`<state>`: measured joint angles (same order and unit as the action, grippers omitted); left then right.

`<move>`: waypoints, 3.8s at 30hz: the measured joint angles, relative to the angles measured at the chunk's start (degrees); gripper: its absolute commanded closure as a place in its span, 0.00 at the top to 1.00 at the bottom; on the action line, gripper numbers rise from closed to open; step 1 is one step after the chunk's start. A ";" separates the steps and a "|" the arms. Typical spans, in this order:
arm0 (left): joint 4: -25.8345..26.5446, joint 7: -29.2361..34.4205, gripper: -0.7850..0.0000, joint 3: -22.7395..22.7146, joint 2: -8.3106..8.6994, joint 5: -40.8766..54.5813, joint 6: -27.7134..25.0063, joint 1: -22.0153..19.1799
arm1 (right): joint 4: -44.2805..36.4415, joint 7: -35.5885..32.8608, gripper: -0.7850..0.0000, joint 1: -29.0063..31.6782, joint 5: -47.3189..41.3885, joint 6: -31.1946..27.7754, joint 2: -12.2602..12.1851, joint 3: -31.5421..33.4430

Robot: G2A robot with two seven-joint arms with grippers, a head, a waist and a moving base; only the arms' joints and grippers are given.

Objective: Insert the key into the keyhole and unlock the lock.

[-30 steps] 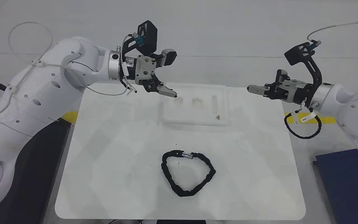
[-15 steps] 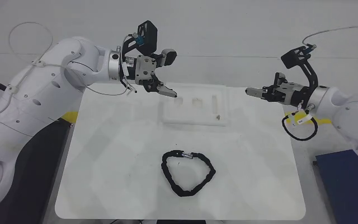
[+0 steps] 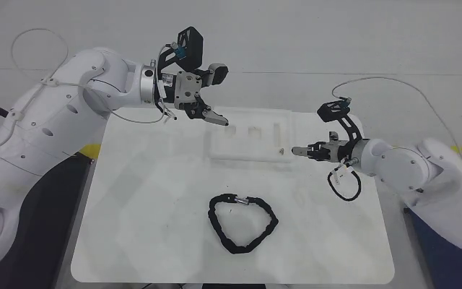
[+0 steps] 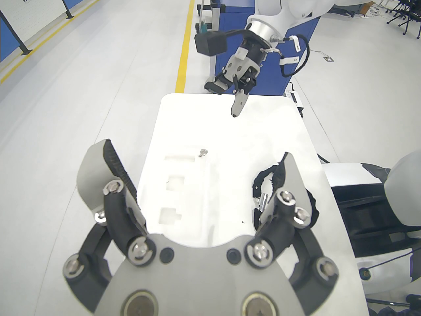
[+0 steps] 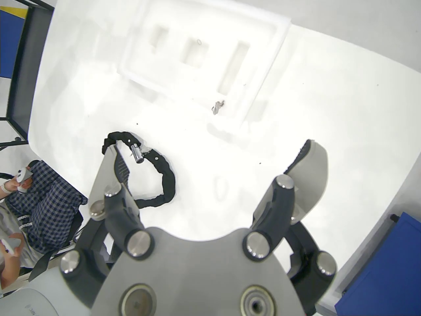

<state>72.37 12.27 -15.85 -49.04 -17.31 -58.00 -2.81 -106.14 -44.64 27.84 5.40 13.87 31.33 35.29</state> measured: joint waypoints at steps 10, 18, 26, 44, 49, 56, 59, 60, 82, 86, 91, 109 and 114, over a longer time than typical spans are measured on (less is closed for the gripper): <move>0.00 0.00 1.00 0.00 0.00 0.00 0.00 0.00 | 5.39 -1.86 1.00 -4.38 2.24 2.33 7.45 -6.97; 0.00 0.00 1.00 0.00 0.00 0.00 0.00 0.00 | 13.77 -0.42 1.00 -6.40 3.73 -1.93 13.27 -11.21; 0.00 0.00 1.00 0.00 0.00 0.00 0.00 0.00 | 19.67 -2.33 1.00 -7.39 6.10 -3.50 17.26 -13.28; 0.00 0.00 1.00 0.00 0.00 0.00 0.00 0.00 | 28.55 -5.21 0.50 -8.12 8.87 -2.56 23.53 -13.75; 0.00 0.00 1.00 0.00 0.00 0.00 0.00 0.00 | 29.41 -5.86 0.45 -7.58 9.57 -1.67 24.28 -13.10; 0.00 0.00 1.00 0.00 0.00 0.00 0.00 0.00 | 30.45 -5.76 0.31 -6.46 10.65 -0.28 25.02 -11.62; 0.00 0.00 1.00 0.00 0.00 0.00 0.00 0.00 | 30.66 -6.31 0.22 -6.16 11.08 -0.31 25.30 -11.05; 0.00 0.00 1.00 0.00 0.00 0.00 0.00 0.00 | 30.74 -6.58 0.20 -6.08 11.17 -0.22 25.39 -10.89; 0.00 0.00 1.00 0.00 0.00 0.00 0.00 0.00 | 31.58 -11.05 0.00 -5.16 14.72 0.53 26.93 -6.43; 0.00 0.00 1.00 0.00 0.00 0.00 0.00 0.00 | 30.49 -13.12 0.00 -4.99 14.10 1.15 26.45 -4.05; 0.00 0.00 1.00 0.00 0.00 0.00 0.00 0.00 | 27.92 -15.55 0.00 -4.03 12.77 0.60 24.99 0.35; 0.00 0.00 1.00 0.00 0.00 0.00 0.00 0.00 | 14.51 -28.46 0.00 6.45 -7.23 -14.42 17.45 27.13; 0.00 0.00 1.00 0.00 0.00 0.00 0.00 0.00 | 14.21 -31.60 0.00 8.04 -10.83 -16.95 16.11 33.10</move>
<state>72.37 12.27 -15.85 -49.04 -17.31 -58.00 -2.81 -91.93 -76.23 35.88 -5.43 -3.08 47.43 68.39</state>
